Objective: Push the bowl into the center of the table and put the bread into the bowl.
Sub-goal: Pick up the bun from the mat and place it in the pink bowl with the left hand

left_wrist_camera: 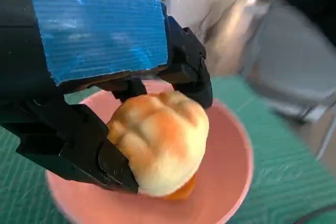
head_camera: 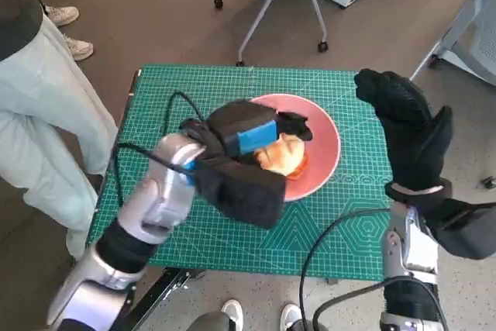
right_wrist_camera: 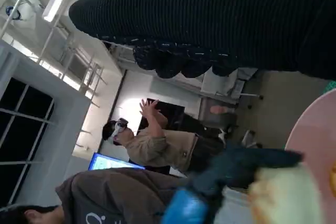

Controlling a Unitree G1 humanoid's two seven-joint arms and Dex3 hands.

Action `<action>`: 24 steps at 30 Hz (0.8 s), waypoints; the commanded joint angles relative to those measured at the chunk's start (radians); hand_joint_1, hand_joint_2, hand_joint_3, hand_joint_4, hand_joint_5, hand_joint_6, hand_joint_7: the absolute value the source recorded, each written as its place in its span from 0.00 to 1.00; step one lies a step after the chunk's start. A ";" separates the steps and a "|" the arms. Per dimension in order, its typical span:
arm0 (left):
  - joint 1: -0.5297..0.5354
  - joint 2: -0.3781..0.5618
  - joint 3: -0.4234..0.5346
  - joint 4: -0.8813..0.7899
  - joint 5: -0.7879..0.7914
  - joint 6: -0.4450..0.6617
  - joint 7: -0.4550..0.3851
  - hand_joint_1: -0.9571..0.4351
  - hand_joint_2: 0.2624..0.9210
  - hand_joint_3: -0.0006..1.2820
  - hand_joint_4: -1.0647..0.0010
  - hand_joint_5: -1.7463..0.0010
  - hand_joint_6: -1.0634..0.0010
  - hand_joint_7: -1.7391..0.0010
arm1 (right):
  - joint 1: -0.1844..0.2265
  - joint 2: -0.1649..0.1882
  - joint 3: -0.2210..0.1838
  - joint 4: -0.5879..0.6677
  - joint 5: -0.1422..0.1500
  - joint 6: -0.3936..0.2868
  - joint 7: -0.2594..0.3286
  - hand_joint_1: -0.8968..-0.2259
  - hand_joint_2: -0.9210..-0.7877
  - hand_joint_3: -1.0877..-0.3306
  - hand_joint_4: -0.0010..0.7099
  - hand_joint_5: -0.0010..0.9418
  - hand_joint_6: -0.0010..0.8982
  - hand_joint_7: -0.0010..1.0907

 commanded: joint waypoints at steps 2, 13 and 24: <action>0.000 0.005 0.017 -0.027 -0.018 0.008 -0.024 0.65 0.82 0.02 0.70 0.99 0.58 0.99 | 0.020 -0.002 -0.004 0.003 -0.020 0.001 -0.019 0.33 0.00 0.43 0.35 0.01 0.15 0.49; 0.001 0.022 0.078 -0.046 -0.119 0.023 -0.090 0.66 0.80 0.01 0.80 1.00 0.67 1.00 | 0.006 0.000 0.002 0.004 -0.035 0.005 -0.037 0.33 0.00 0.44 0.36 0.01 0.16 0.49; 0.015 0.087 0.164 -0.114 -0.231 0.013 -0.142 0.63 0.79 0.00 0.89 1.00 0.74 1.00 | 0.000 -0.001 0.005 -0.015 -0.039 0.015 -0.044 0.33 0.00 0.44 0.36 0.01 0.16 0.48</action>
